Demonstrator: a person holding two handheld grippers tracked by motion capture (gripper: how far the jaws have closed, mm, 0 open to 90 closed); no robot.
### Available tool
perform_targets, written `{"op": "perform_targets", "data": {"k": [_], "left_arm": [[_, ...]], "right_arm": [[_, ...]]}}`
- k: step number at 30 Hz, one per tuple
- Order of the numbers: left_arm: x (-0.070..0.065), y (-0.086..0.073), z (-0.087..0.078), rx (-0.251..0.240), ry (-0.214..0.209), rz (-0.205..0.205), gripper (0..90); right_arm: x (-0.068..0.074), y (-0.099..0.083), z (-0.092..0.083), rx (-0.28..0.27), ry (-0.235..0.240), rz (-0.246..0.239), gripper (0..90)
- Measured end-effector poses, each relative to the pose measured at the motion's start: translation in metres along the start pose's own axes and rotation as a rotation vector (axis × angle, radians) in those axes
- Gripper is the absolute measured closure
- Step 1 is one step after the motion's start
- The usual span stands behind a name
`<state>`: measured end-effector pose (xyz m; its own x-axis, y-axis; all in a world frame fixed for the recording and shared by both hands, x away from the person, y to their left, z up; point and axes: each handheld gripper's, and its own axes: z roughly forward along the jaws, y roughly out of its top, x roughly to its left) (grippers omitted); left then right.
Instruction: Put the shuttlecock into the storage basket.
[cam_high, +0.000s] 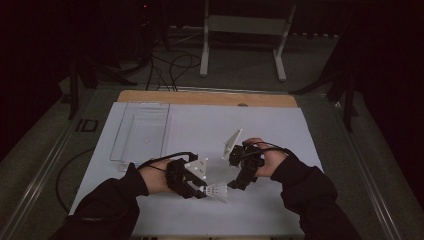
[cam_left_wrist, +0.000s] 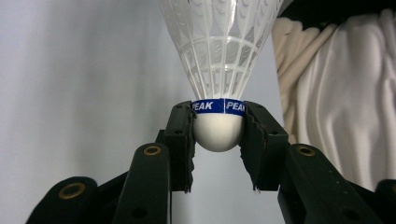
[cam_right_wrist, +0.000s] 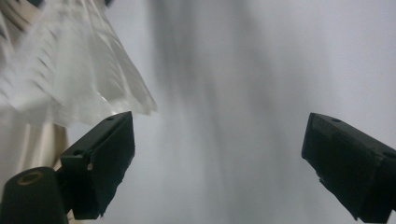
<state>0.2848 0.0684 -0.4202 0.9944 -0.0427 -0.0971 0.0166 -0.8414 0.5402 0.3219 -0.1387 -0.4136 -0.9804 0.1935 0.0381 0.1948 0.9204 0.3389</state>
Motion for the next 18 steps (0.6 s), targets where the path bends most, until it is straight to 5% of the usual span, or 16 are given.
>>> {"op": "perform_targets", "data": {"k": [18], "left_arm": [[0.002,-0.003,-0.016,-0.01,0.011,-0.049,66.2]], "right_arm": [[0.001,-0.042,0.006,-0.166,-0.084,0.1,8.8]]}}
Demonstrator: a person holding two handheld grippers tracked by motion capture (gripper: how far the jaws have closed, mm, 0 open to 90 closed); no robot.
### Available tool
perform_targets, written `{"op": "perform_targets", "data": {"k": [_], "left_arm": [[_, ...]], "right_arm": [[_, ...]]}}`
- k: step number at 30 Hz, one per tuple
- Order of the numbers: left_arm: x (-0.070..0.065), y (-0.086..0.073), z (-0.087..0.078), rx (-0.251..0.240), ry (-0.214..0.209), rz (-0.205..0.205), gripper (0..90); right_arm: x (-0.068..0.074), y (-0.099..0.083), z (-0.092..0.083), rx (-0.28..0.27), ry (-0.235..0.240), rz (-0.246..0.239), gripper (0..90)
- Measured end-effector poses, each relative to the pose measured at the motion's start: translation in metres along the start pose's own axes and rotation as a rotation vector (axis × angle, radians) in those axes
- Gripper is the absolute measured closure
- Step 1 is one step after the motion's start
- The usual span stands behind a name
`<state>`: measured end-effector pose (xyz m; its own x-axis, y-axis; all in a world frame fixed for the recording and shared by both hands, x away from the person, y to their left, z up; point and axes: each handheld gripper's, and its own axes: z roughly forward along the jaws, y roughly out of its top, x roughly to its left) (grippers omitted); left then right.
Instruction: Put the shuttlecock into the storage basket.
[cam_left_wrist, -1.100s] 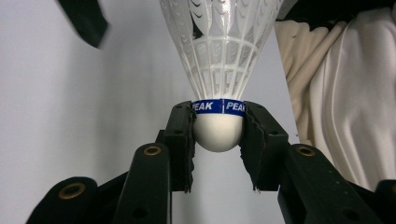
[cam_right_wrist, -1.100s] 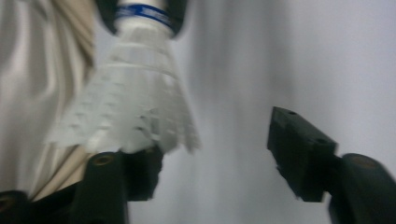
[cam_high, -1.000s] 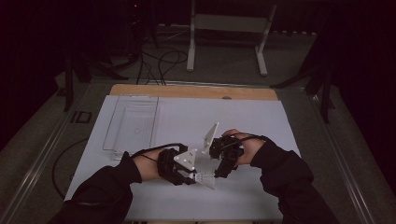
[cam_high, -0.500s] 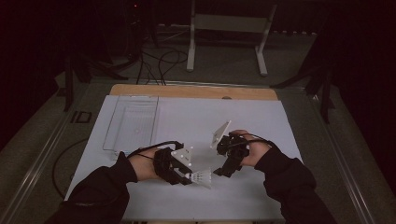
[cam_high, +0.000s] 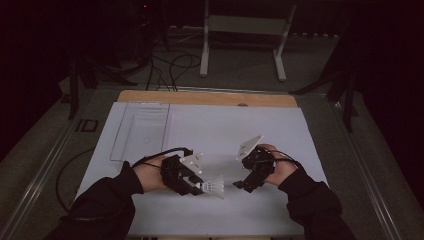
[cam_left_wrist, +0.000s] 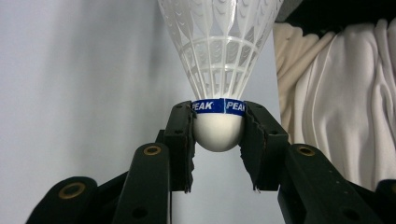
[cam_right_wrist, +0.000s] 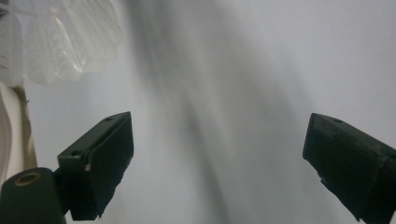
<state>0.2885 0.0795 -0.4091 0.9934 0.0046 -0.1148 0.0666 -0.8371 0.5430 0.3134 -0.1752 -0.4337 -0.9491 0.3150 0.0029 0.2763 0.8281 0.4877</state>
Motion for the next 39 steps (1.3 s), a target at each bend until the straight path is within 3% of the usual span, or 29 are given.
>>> {"op": "perform_targets", "data": {"k": [15,25,30,39], "left_arm": [[0.008,-0.011,-0.021,-0.044,0.02,-0.052,66.2],[0.012,-0.018,-0.036,-0.058,0.036,-0.087,66.2],[0.014,-0.024,-0.043,-0.065,0.055,-0.105,66.2],[0.02,-0.04,-0.063,-0.087,0.088,-0.176,66.2]], "right_arm": [[0.003,-0.034,-0.001,-0.073,-0.079,0.074,8.8],[0.002,-0.05,0.004,-0.096,-0.091,0.122,8.8],[0.003,-0.059,0.008,-0.086,-0.099,0.131,8.9],[0.006,-0.078,0.014,-0.065,-0.122,0.155,8.9]]}}
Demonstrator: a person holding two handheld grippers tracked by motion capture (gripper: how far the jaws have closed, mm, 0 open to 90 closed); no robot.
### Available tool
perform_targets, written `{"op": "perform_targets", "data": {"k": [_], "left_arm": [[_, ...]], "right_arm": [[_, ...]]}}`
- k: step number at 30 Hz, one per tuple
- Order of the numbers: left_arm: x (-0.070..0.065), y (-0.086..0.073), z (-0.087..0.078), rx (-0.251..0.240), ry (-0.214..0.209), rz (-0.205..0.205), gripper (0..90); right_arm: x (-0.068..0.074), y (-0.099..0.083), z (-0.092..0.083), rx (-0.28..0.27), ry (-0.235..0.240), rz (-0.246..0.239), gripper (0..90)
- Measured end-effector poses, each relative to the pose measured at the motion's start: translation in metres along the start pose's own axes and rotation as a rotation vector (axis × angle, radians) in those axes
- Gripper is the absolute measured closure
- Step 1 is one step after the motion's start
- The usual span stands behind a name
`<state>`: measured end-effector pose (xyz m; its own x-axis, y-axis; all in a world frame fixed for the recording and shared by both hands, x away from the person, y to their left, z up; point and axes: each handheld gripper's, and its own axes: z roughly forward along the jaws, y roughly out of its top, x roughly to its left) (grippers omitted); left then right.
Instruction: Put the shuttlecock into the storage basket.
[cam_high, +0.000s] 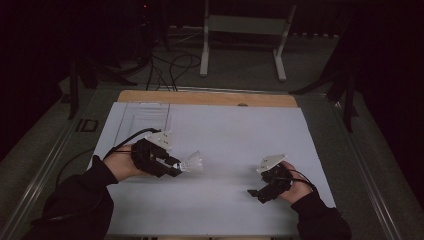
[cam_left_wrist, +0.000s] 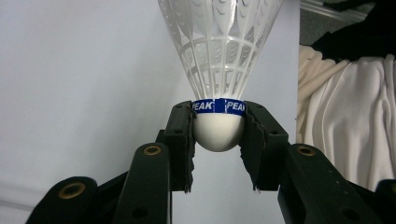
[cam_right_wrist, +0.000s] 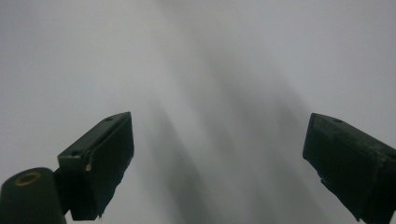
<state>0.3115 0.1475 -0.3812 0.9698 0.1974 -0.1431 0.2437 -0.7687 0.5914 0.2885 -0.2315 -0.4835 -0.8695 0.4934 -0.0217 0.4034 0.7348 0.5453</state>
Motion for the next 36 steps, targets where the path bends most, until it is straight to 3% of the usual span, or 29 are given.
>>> {"op": "perform_targets", "data": {"k": [7,8,17,30,33,36], "left_arm": [[0.006,-0.008,-0.011,-0.018,0.017,-0.028,66.2],[0.007,-0.01,-0.013,-0.025,0.021,-0.04,66.2],[0.016,-0.022,-0.033,-0.042,0.063,-0.096,66.2],[0.031,-0.046,-0.06,-0.069,0.13,-0.209,66.2],[0.032,-0.047,-0.062,-0.07,0.135,-0.218,66.2],[0.035,-0.05,-0.071,-0.08,0.16,-0.254,66.2]], "right_arm": [[0.002,-0.013,0.001,-0.005,-0.016,0.022,8.9],[0.002,-0.017,0.001,0.0,-0.041,0.02,8.9],[0.004,-0.032,-0.003,-0.018,-0.055,0.042,8.9],[0.01,-0.049,-0.008,-0.119,-0.06,0.035,8.9],[0.01,-0.05,-0.007,-0.122,-0.055,0.037,8.9],[0.012,-0.052,-0.006,-0.133,-0.054,0.028,8.9]]}}
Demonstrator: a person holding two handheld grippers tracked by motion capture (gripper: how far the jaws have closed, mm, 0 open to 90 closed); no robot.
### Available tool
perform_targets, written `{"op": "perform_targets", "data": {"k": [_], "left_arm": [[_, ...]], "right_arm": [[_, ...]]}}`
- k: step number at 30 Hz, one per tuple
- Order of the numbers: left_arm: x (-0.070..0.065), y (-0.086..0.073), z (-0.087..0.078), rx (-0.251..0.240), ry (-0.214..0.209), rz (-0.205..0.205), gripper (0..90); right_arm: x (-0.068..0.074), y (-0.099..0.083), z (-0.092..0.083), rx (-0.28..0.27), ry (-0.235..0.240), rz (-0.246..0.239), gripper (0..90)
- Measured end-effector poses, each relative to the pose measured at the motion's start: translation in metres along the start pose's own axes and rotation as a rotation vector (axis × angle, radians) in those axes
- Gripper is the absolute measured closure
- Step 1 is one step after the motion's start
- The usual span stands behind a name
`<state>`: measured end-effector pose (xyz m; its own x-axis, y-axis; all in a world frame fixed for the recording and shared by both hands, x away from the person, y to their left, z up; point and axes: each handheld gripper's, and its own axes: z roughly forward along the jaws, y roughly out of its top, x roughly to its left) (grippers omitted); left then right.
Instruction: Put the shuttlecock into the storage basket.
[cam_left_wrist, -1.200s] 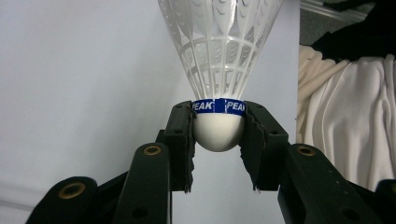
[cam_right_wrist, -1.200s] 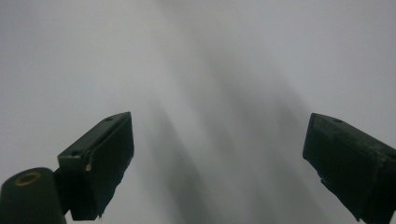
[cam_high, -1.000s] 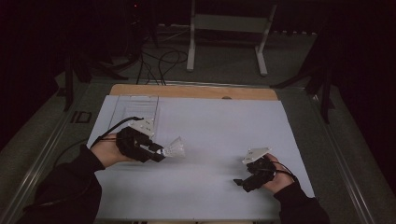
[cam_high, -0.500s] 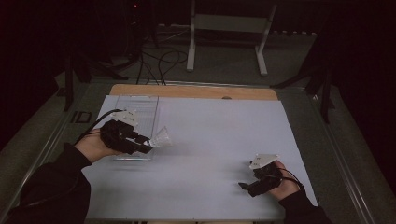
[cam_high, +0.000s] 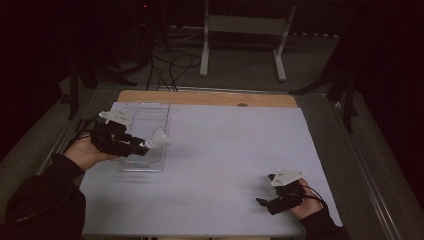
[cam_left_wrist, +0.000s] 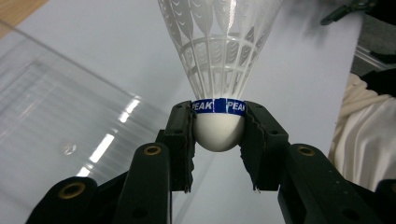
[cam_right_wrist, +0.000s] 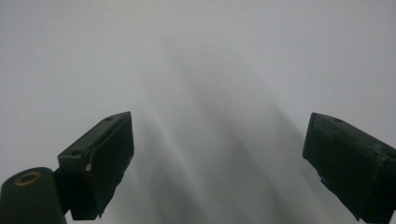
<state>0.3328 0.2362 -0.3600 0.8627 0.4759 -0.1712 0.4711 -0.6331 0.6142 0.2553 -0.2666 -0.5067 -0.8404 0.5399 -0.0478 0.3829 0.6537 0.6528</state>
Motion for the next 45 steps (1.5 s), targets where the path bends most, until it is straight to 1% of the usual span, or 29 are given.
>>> {"op": "perform_targets", "data": {"k": [1,3,6,10,12,14,16,18,23,28,31,36,38,39,41,42,43,44,45], "left_arm": [[0.001,0.0,-0.001,0.002,0.01,-0.004,66.2],[0.003,-0.001,-0.004,0.001,0.018,-0.011,66.2],[0.005,-0.002,-0.007,-0.001,0.038,-0.032,66.2],[0.008,-0.002,-0.01,-0.002,0.064,-0.064,66.2],[0.009,-0.003,-0.011,-0.006,0.08,-0.075,66.2],[0.01,-0.003,-0.013,-0.008,0.099,-0.096,66.2],[0.011,-0.003,-0.015,-0.013,0.122,-0.119,66.2],[0.012,-0.003,-0.017,-0.019,0.142,-0.142,66.2],[0.013,-0.003,-0.021,-0.026,0.18,-0.165,66.2],[0.012,-0.004,-0.022,-0.019,0.196,-0.17,66.2],[0.012,-0.005,-0.022,-0.019,0.21,-0.184,66.2],[0.014,-0.006,-0.024,-0.02,0.247,-0.233,66.2],[0.015,-0.007,-0.025,-0.006,0.274,-0.256,66.2],[0.015,-0.007,-0.025,-0.006,0.274,-0.256,66.2],[0.016,-0.009,-0.025,-0.001,0.284,-0.283,66.2],[0.017,-0.009,-0.025,-0.001,0.296,-0.293,66.2],[0.017,-0.01,-0.025,-0.003,0.296,-0.3,66.2],[0.018,-0.01,-0.026,-0.003,0.309,-0.31,66.2],[0.018,-0.01,-0.026,-0.003,0.309,-0.31,66.2]], "right_arm": [[0.0,0.0,0.0,0.005,-0.001,0.001,8.8],[0.0,0.0,0.0,-0.002,0.001,0.003,8.9],[0.0,0.0,0.001,-0.013,-0.001,-0.003,8.9],[0.002,0.001,0.001,-0.012,0.009,-0.008,8.9],[0.003,0.001,0.0,-0.014,0.001,-0.013,8.9],[0.002,0.001,-0.001,-0.022,0.007,-0.01,8.9],[0.001,0.001,-0.001,-0.023,0.002,-0.004,8.9],[0.001,0.0,0.0,-0.021,0.008,-0.003,8.9],[0.001,0.0,0.001,-0.017,0.02,0.002,8.9],[0.002,0.0,0.001,-0.024,0.02,-0.003,8.9],[0.002,0.0,0.001,-0.028,0.024,-0.004,8.9],[0.003,0.0,0.001,-0.035,0.029,-0.002,8.9],[0.003,0.0,0.0,-0.036,0.026,-0.004,8.9],[0.003,0.0,0.0,-0.036,0.026,-0.004,8.9],[0.004,0.0,0.0,-0.036,0.027,-0.004,8.9],[0.004,0.0,0.0,-0.039,0.031,-0.003,8.9],[0.004,0.0,0.0,-0.039,0.031,-0.003,8.9],[0.005,0.0,0.0,-0.036,0.029,-0.007,8.9],[0.005,0.0,0.0,-0.036,0.029,-0.007,8.9]]}}
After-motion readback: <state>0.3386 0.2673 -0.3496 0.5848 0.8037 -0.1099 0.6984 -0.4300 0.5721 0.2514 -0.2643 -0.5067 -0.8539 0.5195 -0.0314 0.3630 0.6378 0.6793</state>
